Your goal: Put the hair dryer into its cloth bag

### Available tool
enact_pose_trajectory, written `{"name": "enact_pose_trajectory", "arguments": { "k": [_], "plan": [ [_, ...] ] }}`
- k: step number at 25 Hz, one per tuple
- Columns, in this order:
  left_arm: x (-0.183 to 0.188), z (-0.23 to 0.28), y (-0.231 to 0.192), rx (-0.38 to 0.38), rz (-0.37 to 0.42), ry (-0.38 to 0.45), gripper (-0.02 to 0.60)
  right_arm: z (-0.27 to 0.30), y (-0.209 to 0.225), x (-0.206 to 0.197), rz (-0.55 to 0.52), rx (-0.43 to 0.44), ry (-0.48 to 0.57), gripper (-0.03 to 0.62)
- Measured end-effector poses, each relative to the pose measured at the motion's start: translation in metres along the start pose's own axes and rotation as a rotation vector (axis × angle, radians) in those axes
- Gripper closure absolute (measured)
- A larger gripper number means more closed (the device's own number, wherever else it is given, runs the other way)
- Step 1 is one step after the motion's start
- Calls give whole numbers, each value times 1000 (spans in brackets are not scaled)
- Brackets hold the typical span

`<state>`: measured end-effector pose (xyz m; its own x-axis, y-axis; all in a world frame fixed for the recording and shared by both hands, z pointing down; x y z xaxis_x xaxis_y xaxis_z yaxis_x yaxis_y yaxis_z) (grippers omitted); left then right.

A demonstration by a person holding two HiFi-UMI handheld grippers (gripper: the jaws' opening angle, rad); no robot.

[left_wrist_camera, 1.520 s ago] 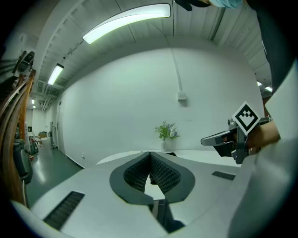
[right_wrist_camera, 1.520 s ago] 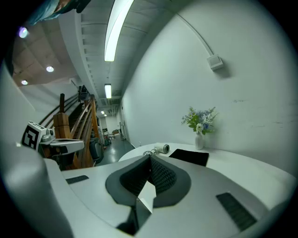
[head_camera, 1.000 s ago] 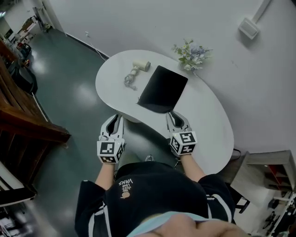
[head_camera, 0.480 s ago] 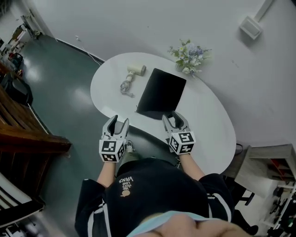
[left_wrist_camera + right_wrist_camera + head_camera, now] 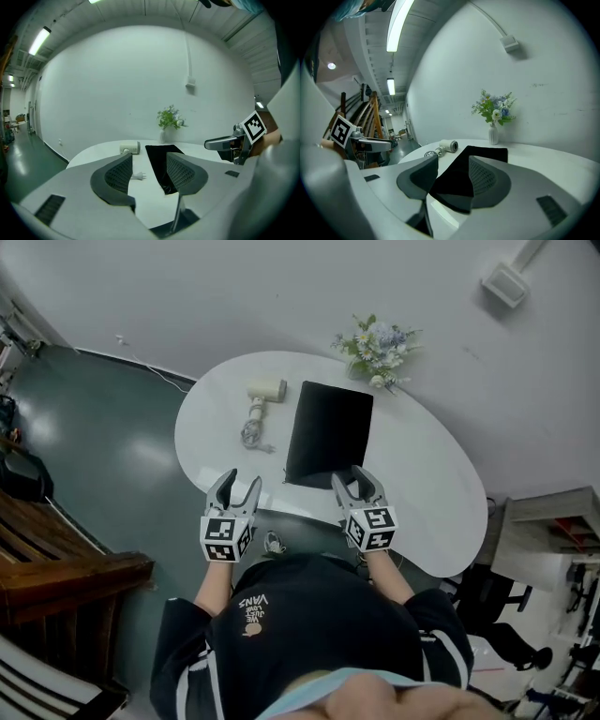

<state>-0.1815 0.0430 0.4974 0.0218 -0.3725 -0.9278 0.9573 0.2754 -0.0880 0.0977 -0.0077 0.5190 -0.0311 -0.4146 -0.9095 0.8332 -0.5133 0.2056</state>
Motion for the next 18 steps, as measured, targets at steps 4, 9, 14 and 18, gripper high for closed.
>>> {"name": "enact_pose_trajectory", "arguments": {
  "k": [4, 9, 14, 18],
  "plan": [
    [3, 14, -26, -59, 19, -13, 351, 8, -8, -1, 2, -62, 0, 408],
    [2, 36, -48, -84, 39, -50, 331, 22, -6, -4, -44, -88, -32, 407],
    [5, 61, -57, -68, 61, -73, 321, 39, 7, -7, -161, -50, -99, 408],
    [6, 78, -57, -47, 66, -91, 318, 52, 16, -12, -368, 34, -195, 407]
  ]
}}
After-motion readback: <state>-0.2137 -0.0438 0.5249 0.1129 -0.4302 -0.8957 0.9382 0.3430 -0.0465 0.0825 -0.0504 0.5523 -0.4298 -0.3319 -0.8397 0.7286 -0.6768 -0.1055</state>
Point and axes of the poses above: the fingertips, and each gripper's own axes: z forward along the fingers, y to its right, x out of its top, the point moved 8 cm from there along -z, backward along the fingers, and after that the axes turned 1 degree about z, right-handed, at the moved point
